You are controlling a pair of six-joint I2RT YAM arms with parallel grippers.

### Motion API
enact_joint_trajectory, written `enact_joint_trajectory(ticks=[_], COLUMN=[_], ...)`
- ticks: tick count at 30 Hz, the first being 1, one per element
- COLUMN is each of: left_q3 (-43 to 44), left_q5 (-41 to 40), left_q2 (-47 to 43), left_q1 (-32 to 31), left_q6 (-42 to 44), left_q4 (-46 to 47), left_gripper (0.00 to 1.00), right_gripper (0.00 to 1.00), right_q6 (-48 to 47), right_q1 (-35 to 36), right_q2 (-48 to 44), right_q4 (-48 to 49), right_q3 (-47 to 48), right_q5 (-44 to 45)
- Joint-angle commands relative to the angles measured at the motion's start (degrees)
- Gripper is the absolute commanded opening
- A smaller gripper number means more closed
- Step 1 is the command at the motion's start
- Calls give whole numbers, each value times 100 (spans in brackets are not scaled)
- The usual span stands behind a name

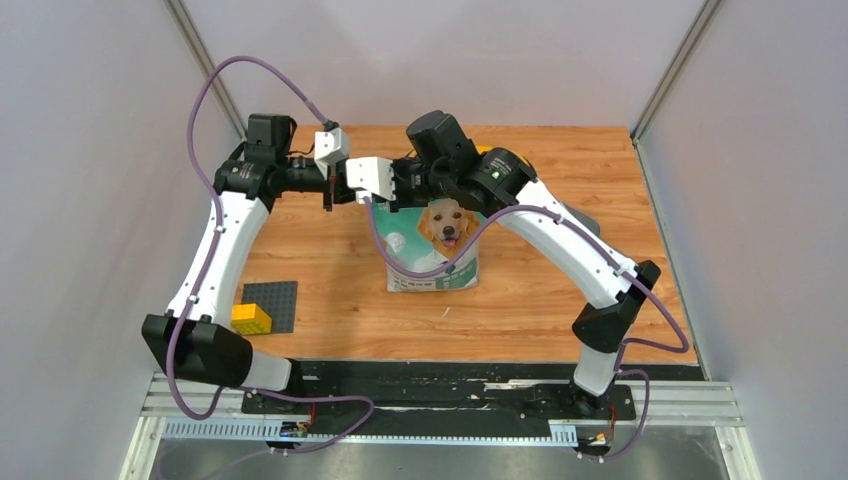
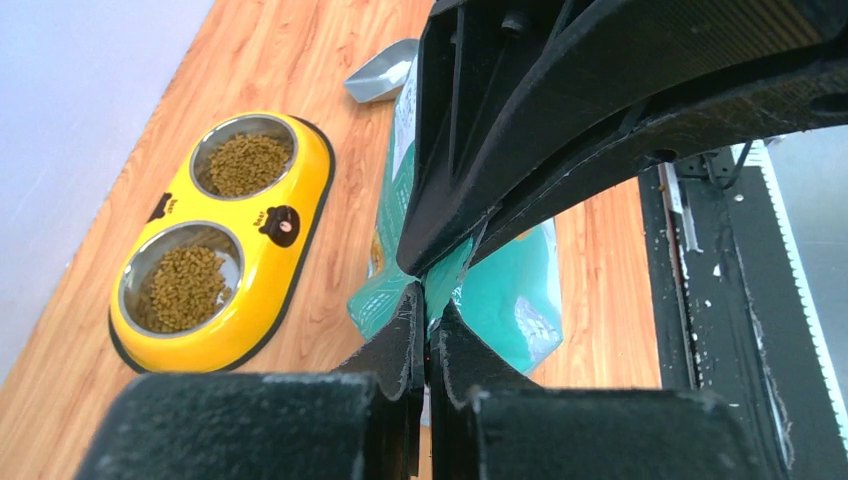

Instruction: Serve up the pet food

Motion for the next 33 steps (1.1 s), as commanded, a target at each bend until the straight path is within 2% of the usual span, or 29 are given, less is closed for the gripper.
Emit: enact_joint_trajectory(ticks=[1, 7, 12, 16, 19, 33], left_q3=[-200, -356, -384, -500, -519, -475], left_q5=[-272, -650, -748, -820, -845, -778], left_q2=[-445, -704, -776, -887, -927, -877], left_q1=[12, 12, 11, 12, 12, 12], left_q6=[316, 643, 593, 438, 393, 326], left_q4=[113, 99, 244, 489, 559, 601], left_gripper=[0, 0, 0, 0, 0, 0], right_gripper=[0, 0, 0, 0, 0, 0], right_q6=[-373, -506, -465, -384, -349, -227], right_q1=[56, 58, 40, -20, -112, -580], right_q2=[-196, -499, -731, -978, -1250, -2468], right_q4=[-290, -578, -691, -694, -685, -553], right_q3=[-144, -331, -532, -940, -1195, -1938], right_q5=[719, 1125, 1418, 2316, 2662, 3128])
